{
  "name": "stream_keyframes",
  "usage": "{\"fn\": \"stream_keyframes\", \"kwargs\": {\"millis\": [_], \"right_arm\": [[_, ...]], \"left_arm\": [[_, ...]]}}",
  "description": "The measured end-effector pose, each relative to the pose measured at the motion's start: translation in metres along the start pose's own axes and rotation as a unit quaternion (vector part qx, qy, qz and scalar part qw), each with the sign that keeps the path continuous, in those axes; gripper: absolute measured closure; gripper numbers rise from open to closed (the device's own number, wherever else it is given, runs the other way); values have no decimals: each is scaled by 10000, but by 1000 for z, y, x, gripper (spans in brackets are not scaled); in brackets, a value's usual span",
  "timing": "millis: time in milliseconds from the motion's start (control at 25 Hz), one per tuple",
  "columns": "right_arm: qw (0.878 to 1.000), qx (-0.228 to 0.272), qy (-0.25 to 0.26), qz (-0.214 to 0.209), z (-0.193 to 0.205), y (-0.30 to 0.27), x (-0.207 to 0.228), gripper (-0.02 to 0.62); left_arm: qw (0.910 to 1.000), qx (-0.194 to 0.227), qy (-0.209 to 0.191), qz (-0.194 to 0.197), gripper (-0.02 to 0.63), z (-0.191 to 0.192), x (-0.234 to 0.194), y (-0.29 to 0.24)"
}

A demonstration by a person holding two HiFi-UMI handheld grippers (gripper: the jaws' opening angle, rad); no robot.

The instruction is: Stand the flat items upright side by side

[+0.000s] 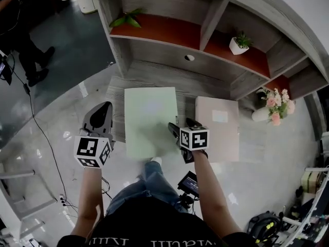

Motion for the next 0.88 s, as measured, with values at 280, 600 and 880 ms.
{"fn": "stream_keyframes", "kwargs": {"millis": [280, 600, 880], "right_arm": [[9956, -732, -537, -236, 28, -27, -8, 218], [9658, -743, -2475, -191, 49, -26, -7, 256], [9494, -491, -3083, 344, 61, -20, -22, 259]], "left_arm": [[9999, -122, -20, 121, 592, 8, -3, -15], [9983, -160, -59, 557, 592, 14, -10, -22], [9933, -181, -209, 1122, 592, 13, -19, -17]]}}
Point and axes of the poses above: the fingertips, and each gripper's own axes: y backward along the fingers, x to its right, z out of its underside, the point moved 1 cm from there along y, backward along the fingers, and after that the axes turned 7 degrees about z, right-handed, at the moved point
